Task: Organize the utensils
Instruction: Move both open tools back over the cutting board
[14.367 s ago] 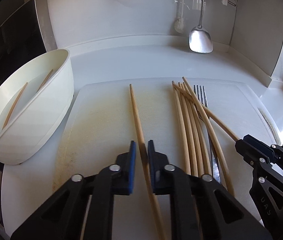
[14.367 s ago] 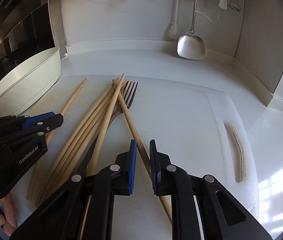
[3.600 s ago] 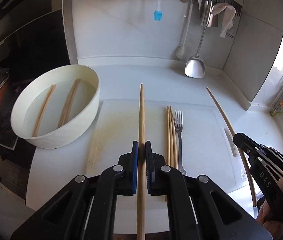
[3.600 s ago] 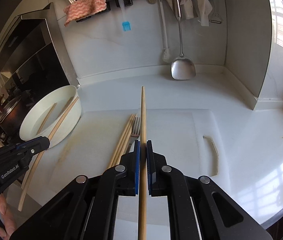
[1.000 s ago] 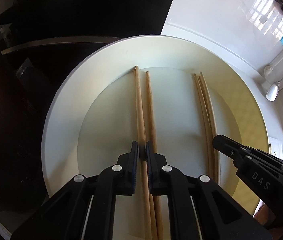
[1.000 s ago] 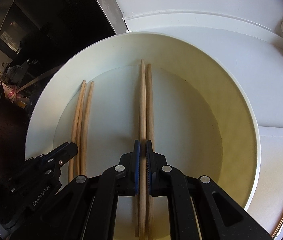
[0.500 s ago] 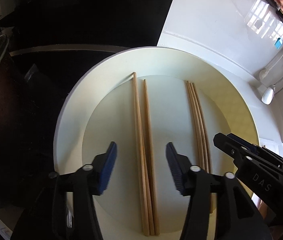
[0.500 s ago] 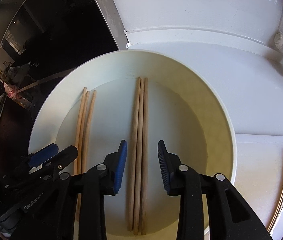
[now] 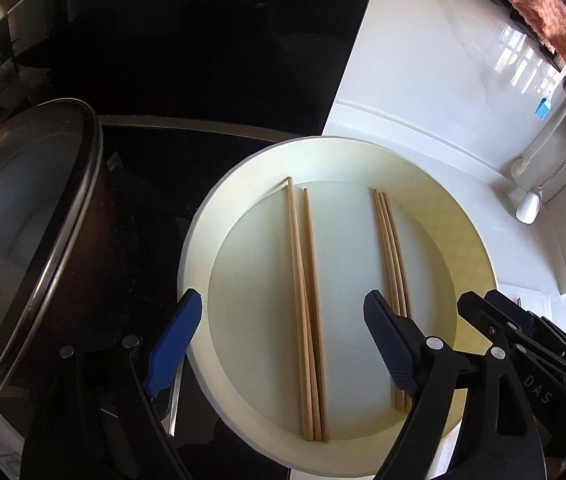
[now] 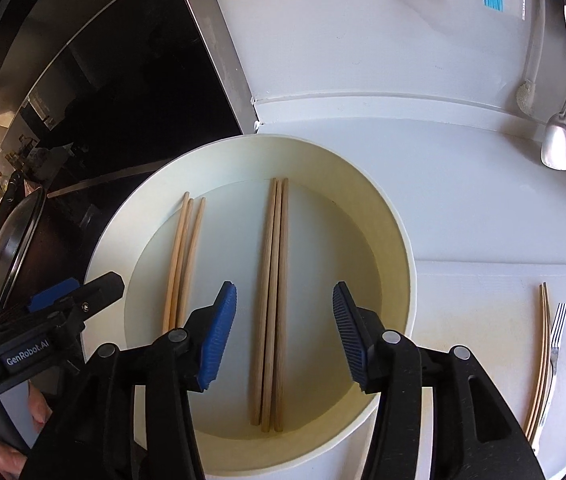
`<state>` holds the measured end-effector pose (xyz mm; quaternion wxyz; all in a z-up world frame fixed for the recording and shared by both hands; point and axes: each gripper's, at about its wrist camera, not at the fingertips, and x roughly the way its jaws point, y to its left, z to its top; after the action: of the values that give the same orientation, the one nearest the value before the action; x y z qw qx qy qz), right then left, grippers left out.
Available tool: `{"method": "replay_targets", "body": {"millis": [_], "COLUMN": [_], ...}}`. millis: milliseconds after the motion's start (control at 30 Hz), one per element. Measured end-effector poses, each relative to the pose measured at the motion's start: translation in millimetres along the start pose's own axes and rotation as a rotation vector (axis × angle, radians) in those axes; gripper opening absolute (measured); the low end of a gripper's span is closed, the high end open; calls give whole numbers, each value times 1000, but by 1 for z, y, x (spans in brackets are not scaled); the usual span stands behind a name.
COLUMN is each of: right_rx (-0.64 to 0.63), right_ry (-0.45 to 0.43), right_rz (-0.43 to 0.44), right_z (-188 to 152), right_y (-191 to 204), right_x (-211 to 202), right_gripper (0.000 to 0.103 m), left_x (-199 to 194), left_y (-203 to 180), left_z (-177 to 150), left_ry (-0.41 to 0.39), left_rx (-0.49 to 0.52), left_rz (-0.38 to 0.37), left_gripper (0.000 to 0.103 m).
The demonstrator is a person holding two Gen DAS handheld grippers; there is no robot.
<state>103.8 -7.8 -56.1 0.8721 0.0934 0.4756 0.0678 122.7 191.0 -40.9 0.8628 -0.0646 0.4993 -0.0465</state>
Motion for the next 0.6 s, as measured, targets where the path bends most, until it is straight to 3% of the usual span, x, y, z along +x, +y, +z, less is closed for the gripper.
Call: {"method": "replay_targets", "body": {"millis": [600], "right_rx": [43], "right_ry": [-4], "right_rz": [-65], "right_z": [-64], "right_y": [0], "right_x": [-45], "right_gripper": [58], "left_x": [-32], "left_y": [-10], "left_z": [-41], "left_ry": [4], "left_rx": [70], "left_rz": [-49], "left_gripper": [95]}}
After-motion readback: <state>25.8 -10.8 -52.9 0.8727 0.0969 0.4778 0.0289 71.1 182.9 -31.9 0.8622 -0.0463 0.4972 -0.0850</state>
